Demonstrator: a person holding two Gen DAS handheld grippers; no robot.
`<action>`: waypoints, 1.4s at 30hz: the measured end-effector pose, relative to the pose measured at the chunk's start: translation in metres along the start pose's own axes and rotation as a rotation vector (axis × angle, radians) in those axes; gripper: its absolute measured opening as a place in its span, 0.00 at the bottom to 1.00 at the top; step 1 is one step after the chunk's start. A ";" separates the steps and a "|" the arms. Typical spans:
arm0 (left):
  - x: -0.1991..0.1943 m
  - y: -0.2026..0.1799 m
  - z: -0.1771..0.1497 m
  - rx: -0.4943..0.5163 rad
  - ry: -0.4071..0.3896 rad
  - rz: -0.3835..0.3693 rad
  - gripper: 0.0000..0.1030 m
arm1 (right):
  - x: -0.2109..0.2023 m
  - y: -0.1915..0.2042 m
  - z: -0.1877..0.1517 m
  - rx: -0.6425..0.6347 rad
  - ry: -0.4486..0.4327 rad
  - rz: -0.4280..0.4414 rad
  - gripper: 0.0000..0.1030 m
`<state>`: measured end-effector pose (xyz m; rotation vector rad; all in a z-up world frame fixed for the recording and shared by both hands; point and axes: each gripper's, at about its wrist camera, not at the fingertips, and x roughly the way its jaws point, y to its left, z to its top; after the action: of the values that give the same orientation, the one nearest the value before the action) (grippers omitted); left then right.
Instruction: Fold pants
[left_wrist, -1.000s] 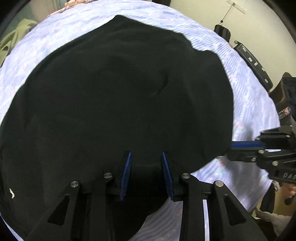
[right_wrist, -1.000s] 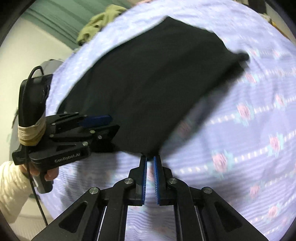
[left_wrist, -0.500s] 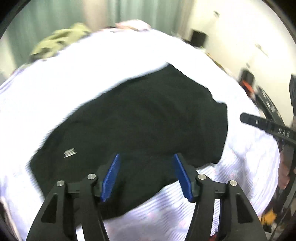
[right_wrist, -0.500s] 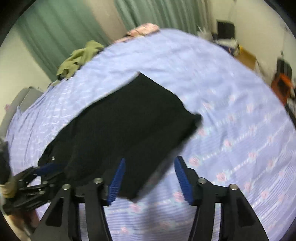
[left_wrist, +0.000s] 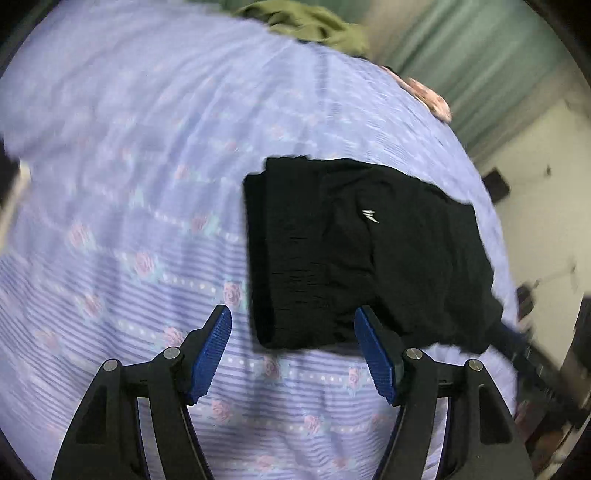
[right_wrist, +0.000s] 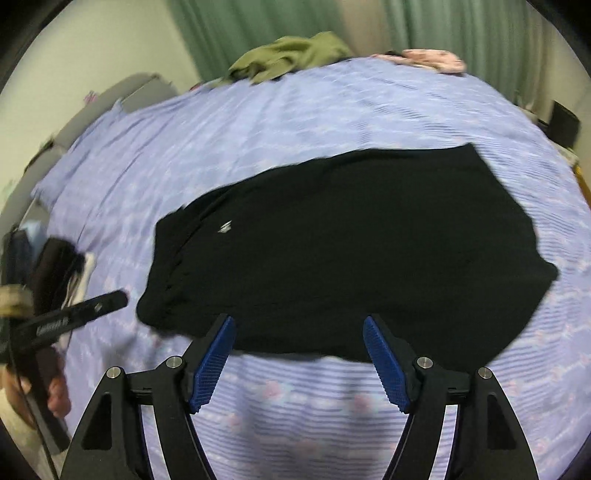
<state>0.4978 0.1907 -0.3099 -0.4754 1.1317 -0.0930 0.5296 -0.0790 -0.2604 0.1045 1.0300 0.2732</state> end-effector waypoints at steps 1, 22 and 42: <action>0.006 0.006 0.001 -0.025 0.005 -0.020 0.66 | 0.001 0.006 -0.004 -0.008 0.004 0.001 0.71; 0.097 0.030 0.061 -0.144 0.035 -0.134 0.51 | 0.045 0.031 0.011 -0.015 0.021 -0.016 0.71; 0.012 -0.013 0.092 0.211 -0.166 0.317 0.59 | 0.014 0.033 0.022 -0.015 -0.096 -0.081 0.71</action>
<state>0.5866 0.2047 -0.2835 -0.1098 1.0079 0.1017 0.5489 -0.0423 -0.2534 0.0615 0.9345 0.2009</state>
